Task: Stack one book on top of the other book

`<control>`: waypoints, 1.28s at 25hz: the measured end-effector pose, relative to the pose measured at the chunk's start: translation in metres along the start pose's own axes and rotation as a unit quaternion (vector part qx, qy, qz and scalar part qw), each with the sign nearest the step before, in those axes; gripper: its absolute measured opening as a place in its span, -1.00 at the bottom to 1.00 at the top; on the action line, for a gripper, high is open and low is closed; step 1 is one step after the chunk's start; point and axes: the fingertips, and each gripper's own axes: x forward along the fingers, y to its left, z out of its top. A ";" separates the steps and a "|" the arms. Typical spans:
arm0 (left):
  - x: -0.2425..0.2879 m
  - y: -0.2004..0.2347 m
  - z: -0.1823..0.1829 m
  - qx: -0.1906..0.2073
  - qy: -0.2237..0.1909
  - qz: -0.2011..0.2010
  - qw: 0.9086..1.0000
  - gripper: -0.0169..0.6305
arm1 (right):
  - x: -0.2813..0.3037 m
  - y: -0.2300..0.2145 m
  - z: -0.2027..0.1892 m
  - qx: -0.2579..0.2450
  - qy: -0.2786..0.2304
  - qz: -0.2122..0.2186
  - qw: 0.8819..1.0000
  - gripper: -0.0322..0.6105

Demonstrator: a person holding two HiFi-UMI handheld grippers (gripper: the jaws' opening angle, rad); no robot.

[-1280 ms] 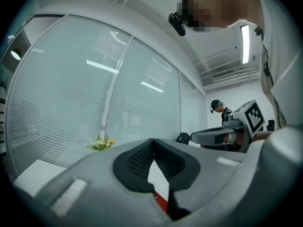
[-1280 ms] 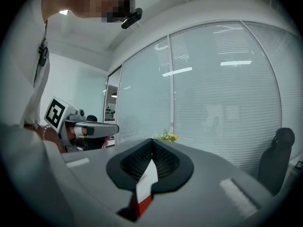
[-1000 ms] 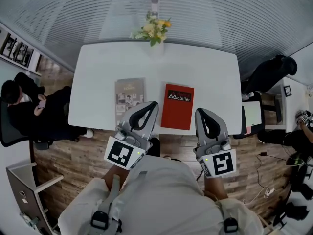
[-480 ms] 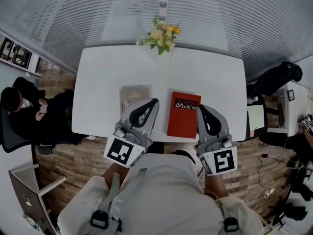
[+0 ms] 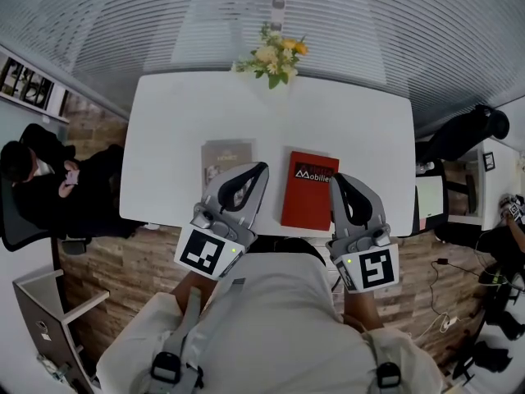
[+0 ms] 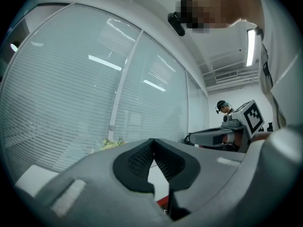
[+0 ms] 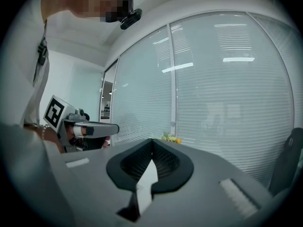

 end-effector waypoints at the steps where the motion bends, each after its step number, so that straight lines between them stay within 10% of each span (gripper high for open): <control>1: 0.000 -0.001 0.000 0.000 0.000 0.001 1.000 -0.95 | 0.000 0.000 -0.001 0.000 0.001 0.002 1.000 -0.89; 32: 0.042 -0.053 0.001 0.012 -0.001 0.023 1.000 -0.95 | -0.045 -0.064 -0.003 -0.011 -0.016 0.005 1.000 -0.89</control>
